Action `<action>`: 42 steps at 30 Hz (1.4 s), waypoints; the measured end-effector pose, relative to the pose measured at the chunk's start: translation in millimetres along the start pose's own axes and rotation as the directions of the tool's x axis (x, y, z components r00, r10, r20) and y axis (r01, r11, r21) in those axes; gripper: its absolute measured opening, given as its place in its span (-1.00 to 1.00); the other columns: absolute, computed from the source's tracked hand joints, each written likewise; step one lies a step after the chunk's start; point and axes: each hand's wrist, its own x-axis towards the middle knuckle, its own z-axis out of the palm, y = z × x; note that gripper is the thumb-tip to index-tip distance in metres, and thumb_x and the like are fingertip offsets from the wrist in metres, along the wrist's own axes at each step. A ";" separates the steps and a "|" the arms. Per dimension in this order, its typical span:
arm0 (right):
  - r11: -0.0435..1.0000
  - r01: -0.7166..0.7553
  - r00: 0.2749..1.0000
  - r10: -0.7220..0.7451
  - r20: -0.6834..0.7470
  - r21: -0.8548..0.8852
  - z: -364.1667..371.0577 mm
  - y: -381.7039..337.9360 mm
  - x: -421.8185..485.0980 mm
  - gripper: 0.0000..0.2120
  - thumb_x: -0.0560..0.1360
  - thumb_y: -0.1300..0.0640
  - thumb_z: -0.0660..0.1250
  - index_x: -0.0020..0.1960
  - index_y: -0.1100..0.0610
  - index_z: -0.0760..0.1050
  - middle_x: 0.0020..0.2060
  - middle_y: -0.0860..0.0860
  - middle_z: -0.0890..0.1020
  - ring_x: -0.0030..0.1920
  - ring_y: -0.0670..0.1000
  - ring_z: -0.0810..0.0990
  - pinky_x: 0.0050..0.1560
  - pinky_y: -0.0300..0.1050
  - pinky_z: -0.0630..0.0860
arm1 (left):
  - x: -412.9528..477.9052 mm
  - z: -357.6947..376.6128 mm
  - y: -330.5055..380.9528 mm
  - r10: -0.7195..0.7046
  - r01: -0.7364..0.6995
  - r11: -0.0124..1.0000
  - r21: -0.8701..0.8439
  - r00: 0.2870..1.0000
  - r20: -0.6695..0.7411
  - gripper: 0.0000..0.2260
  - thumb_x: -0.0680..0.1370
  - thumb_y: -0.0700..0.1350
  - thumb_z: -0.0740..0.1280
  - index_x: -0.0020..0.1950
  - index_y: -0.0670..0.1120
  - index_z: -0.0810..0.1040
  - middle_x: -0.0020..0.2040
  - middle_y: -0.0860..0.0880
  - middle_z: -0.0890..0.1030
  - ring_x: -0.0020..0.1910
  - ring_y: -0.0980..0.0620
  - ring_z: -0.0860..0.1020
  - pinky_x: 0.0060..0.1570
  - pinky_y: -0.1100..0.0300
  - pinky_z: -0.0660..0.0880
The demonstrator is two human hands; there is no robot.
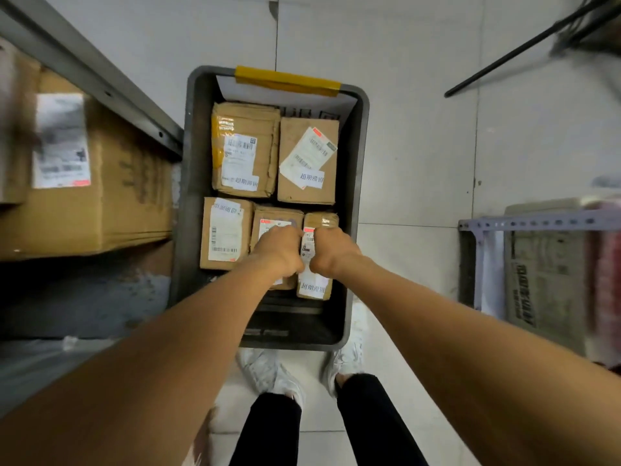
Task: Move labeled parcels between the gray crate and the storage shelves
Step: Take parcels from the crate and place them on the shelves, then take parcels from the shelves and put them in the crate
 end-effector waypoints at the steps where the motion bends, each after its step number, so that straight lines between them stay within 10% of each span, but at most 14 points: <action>1: 0.999 0.019 1.000 -0.018 0.022 -0.031 -10.8 -3.9 -10.1 -0.71 0.49 0.19 0.35 0.20 0.19 0.47 0.14 0.13 0.56 0.13 0.13 0.55 0.03 -0.07 0.52 | -10.8 -12.9 4.6 0.005 -0.005 0.999 0.040 1.000 -0.010 -0.41 0.41 -0.25 0.47 0.42 -0.10 0.40 0.30 -0.12 0.52 0.28 -0.11 0.48 0.21 0.06 0.48; 11: 0.961 0.179 0.983 -0.185 -0.009 -0.213 -155.8 -52.7 -185.7 -0.10 0.25 0.08 0.61 0.48 0.13 0.26 0.36 0.09 0.46 0.33 0.14 0.43 0.27 -0.04 0.43 | -179.2 -148.6 72.5 0.120 -0.097 0.983 0.158 0.983 -0.142 -0.46 0.37 -0.07 0.55 0.31 -0.07 0.48 0.24 -0.06 0.54 0.20 -0.06 0.52 0.20 0.04 0.49; 22: 0.892 0.250 0.891 -0.364 -0.271 -0.378 -317.3 -74.5 -463.1 -0.22 0.36 0.07 0.55 0.48 0.10 0.28 0.41 0.02 0.42 0.32 0.11 0.45 0.03 -0.11 0.51 | -449.2 -293.0 204.3 0.293 -0.180 0.940 0.290 0.864 -0.411 -0.55 0.42 -0.10 0.52 0.28 -0.12 0.53 0.16 -0.09 0.62 0.17 -0.07 0.56 0.14 0.11 0.49; 32: 0.631 0.429 0.669 -0.702 -0.242 -0.646 -380.5 -93.8 -634.1 -0.29 0.34 0.24 0.52 0.45 0.07 0.38 0.38 0.05 0.47 0.34 0.08 0.46 0.30 -0.02 0.44 | -644.2 -294.7 263.4 0.235 -0.089 0.964 0.252 0.730 -0.642 -0.55 0.43 -0.07 0.50 0.29 -0.09 0.54 0.17 -0.06 0.62 0.10 -0.05 0.58 0.15 0.05 0.52; 38: 0.418 0.483 0.485 -0.859 -0.163 -0.769 -371.1 -126.3 -707.0 -0.32 0.32 0.09 0.54 0.41 0.02 0.42 -0.20 -0.24 0.43 -0.02 -0.01 0.41 -0.19 -0.23 0.39 | -751.4 -254.5 239.6 0.105 0.047 0.985 0.167 0.607 -0.788 -0.57 0.41 -0.03 0.51 0.25 -0.05 0.57 0.14 -0.03 0.63 0.09 -0.01 0.57 0.16 0.06 0.49; 42: 0.231 0.536 0.332 -0.942 -0.049 -0.812 -340.0 -151.9 -762.9 -0.38 0.34 -0.02 0.52 0.36 0.05 0.48 0.00 0.01 0.63 0.06 0.08 0.57 -0.04 -0.14 0.54 | -826.1 -218.4 209.4 0.001 0.139 0.987 0.084 0.514 -0.858 -0.61 0.39 0.00 0.50 0.20 -0.01 0.59 0.13 0.01 0.62 0.07 -0.01 0.56 0.11 0.06 0.52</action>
